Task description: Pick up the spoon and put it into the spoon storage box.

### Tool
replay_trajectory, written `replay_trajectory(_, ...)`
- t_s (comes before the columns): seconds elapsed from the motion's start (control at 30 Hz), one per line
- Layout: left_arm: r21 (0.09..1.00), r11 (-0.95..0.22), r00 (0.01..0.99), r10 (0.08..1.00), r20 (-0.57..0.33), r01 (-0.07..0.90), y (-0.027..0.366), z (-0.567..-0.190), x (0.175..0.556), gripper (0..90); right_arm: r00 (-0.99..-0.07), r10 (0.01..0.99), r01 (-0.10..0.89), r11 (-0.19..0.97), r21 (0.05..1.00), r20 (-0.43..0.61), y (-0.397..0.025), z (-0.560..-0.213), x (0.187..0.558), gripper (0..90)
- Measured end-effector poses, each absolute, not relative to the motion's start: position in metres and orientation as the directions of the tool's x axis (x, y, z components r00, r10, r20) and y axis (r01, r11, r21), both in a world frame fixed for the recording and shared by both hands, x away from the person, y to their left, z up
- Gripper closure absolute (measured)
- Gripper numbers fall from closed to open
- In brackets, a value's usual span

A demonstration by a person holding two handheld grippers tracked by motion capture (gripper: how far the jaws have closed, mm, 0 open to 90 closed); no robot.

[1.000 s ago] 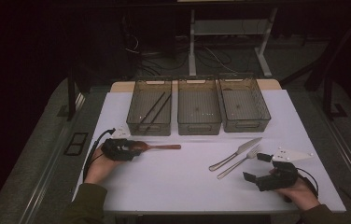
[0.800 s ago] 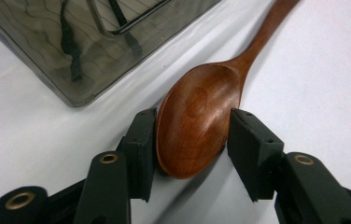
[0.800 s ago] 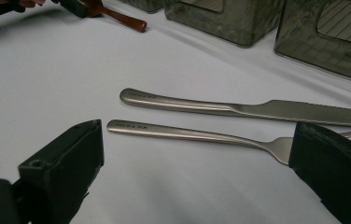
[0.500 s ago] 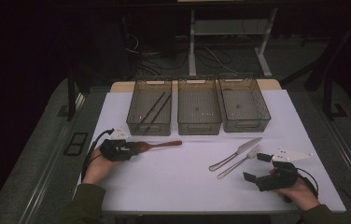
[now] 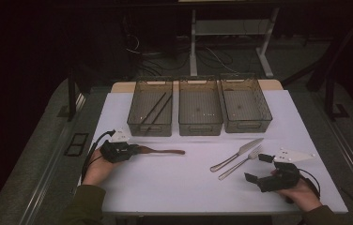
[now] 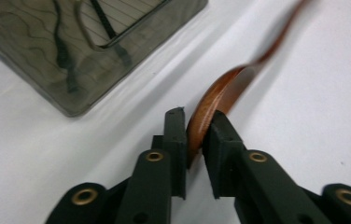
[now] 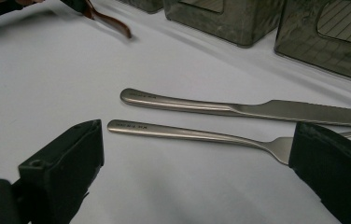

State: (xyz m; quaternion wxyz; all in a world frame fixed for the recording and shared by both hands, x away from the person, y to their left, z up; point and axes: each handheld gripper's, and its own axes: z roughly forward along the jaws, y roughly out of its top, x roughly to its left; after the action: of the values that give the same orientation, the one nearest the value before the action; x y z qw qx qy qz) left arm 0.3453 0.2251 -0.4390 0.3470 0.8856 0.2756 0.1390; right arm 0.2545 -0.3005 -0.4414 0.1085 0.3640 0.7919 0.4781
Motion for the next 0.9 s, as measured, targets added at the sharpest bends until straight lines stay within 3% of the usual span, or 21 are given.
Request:
replay_trajectory(0.27, 0.695, -0.612, 0.815, 0.576, 0.064, 0.377, 0.222, -0.437, 0.343, 81.2, -0.715, 0.677, 0.468, 0.28, 0.838, 0.173, -0.301, -0.441, 0.254, 2.7)
replay_trajectory(0.9, 0.794, -0.474, 0.796, 0.605, -0.021, 0.381, 0.214, -0.41, 0.333, 81.7, -0.715, 0.677, 0.472, 0.282, 0.835, 0.176, -0.3, -0.442, 0.254, 2.7)
